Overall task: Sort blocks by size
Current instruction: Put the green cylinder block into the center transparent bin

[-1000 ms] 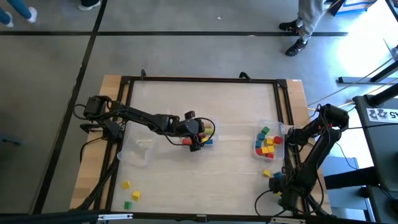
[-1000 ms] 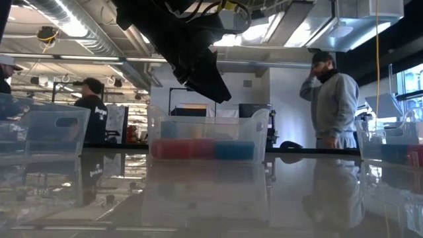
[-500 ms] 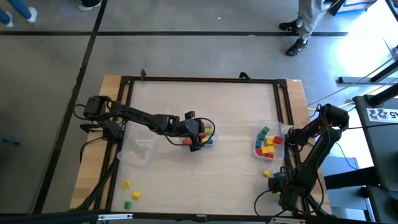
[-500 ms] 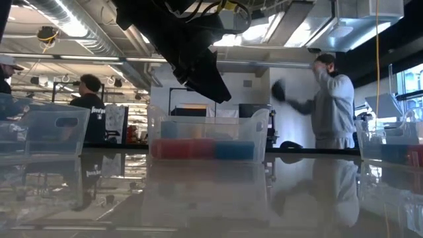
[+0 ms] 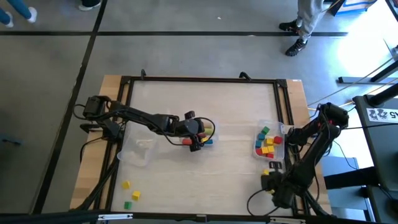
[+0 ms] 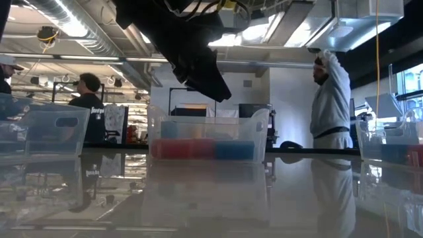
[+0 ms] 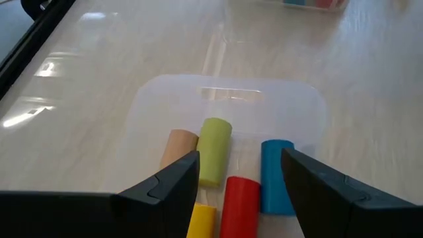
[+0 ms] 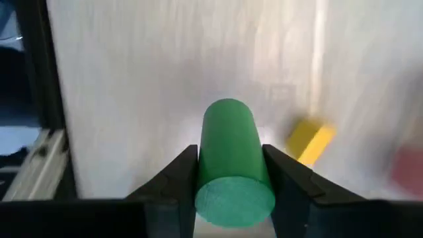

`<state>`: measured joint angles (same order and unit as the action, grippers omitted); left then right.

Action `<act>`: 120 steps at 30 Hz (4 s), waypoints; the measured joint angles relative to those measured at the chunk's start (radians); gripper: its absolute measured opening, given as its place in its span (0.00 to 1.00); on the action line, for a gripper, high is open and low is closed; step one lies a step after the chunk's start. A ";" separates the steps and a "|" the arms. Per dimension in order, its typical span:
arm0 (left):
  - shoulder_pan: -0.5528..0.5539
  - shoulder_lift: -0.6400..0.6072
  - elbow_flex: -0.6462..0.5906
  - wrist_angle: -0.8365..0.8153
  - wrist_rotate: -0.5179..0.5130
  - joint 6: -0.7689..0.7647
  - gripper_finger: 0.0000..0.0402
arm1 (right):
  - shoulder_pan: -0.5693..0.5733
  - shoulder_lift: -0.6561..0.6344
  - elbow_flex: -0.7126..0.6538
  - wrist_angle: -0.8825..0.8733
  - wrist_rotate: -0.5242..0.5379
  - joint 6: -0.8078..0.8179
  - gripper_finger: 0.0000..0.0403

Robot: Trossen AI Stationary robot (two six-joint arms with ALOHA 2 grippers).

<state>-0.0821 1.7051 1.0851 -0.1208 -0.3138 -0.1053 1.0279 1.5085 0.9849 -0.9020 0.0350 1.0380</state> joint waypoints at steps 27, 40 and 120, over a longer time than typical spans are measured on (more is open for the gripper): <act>-0.232 -0.388 -0.109 -0.343 -0.122 -0.251 0.52 | -0.507 -0.001 0.016 0.299 0.398 -0.876 0.35; -0.346 -0.430 -0.256 -0.216 -0.195 -0.446 0.52 | -0.767 0.002 0.016 0.701 0.391 -1.222 0.35; -0.401 -0.425 -0.259 -0.174 -0.282 -0.514 0.52 | 0.084 -0.024 0.017 0.094 -0.300 0.175 0.75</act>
<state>-0.4835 1.2800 0.8261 -0.2948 -0.5957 -0.6193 1.1116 1.4850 1.0016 -0.8084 -0.2649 1.2135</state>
